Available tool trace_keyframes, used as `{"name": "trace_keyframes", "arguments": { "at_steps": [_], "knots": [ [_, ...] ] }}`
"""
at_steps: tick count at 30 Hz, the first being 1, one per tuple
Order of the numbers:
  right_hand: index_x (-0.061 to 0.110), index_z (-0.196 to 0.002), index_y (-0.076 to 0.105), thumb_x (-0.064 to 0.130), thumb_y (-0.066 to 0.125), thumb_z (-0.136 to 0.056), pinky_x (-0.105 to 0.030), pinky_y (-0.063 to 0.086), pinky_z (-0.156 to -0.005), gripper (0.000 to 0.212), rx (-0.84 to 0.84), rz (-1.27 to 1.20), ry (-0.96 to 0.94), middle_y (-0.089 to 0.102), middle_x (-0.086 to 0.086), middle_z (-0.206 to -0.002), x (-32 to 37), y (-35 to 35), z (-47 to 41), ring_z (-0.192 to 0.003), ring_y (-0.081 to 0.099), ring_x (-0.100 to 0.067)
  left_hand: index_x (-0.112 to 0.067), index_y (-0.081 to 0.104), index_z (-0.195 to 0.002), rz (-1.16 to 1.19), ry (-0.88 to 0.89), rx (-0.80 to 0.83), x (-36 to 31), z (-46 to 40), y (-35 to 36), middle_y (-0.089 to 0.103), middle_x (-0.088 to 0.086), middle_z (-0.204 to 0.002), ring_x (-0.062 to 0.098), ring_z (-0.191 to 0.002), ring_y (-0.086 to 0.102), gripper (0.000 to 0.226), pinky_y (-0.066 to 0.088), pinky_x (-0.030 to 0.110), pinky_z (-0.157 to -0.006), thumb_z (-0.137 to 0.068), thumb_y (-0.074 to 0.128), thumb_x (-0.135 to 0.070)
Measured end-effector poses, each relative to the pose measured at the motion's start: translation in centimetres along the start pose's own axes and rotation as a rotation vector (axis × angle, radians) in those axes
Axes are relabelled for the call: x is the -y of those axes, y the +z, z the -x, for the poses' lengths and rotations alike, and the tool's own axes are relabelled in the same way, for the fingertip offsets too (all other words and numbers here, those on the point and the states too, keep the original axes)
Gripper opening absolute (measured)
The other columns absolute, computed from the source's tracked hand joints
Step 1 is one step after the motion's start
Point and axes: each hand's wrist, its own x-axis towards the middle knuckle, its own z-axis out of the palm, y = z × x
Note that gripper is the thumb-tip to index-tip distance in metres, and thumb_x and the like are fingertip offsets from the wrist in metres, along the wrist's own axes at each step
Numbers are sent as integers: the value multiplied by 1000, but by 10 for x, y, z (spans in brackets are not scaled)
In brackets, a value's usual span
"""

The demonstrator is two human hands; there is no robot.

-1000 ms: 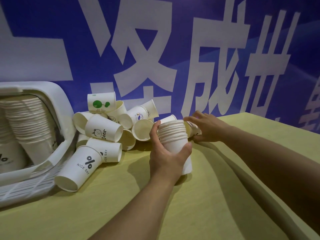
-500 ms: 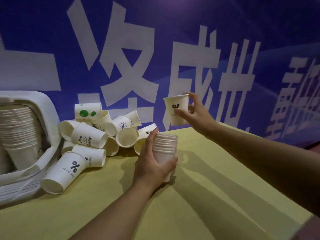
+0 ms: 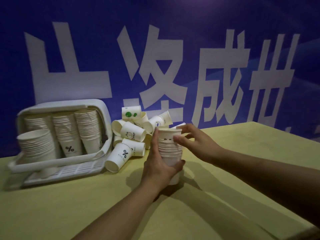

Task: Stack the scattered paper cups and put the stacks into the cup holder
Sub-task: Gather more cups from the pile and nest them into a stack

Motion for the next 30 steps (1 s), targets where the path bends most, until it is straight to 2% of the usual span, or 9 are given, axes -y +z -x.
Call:
{"name": "trace_keyframes", "arguments": {
  "at_steps": [2,5,8,12,19,22,24,28,30],
  "knots": [
    [30,-127,57,53,52,-95,-17,41,-74,40,45,61,-42,56,16,-121,3,9,-3,-109,54,-6,-71,-11,-139,2,9,-53,10,4,-17,32,-9,-157,9,-127,44,123,46,35,-100,-74,87,-36],
    [25,-123,64,44,46,-101,-22,44,-81,34,46,113,-81,60,7,-127,-6,16,-24,-110,56,-11,-73,11,-134,46,-20,-130,30,12,-35,49,-22,-134,10,-117,56,109,50,39,-99,-68,90,-36],
    [29,-134,56,41,51,-100,-33,47,-93,37,-56,283,-13,52,1,-141,-33,19,-56,-118,53,-18,-65,25,-133,138,-62,-207,43,14,-45,53,-21,-127,7,-108,60,102,53,43,-97,-66,92,-29],
    [30,-139,52,40,54,-99,-44,40,-106,42,-75,431,113,43,-3,-150,-67,29,-83,-134,43,-28,-65,27,-131,129,-38,-173,50,5,-49,49,-32,-122,-2,-111,55,99,51,40,-98,-65,92,-29],
    [24,-129,62,43,54,-98,-34,46,-92,37,-153,231,160,52,-3,-140,-82,55,-99,-118,53,-24,-62,25,-135,128,0,-163,54,1,-48,48,-24,-126,1,-110,56,100,50,32,-93,-67,92,-31],
    [19,-120,62,44,61,-94,-32,51,-80,36,-247,131,215,58,-5,-130,-79,55,-96,-104,56,-21,-63,25,-135,130,-1,-168,54,1,-49,49,-25,-126,2,-111,56,100,52,36,-95,-67,92,-32],
    [20,-116,57,35,68,-91,-31,53,-76,31,-274,41,285,59,-7,-127,-76,51,-93,-99,56,-21,-64,26,-134,127,3,-172,53,2,-50,50,-25,-127,6,-112,58,101,52,39,-97,-66,92,-32],
    [25,-145,32,20,77,-85,-37,53,-88,75,-126,-105,417,47,-8,-137,-60,34,-77,-110,53,-25,-72,23,-129,109,20,-165,50,5,-49,51,-24,-130,7,-115,57,102,49,34,-98,-66,92,-33],
    [28,-150,26,16,77,-84,-43,55,-92,83,-75,-113,405,46,-8,-139,-53,29,-64,-113,54,-27,-72,23,-129,105,29,-153,48,7,-49,53,-22,-128,7,-113,58,100,49,31,-94,-66,92,-33]
  ]
}}
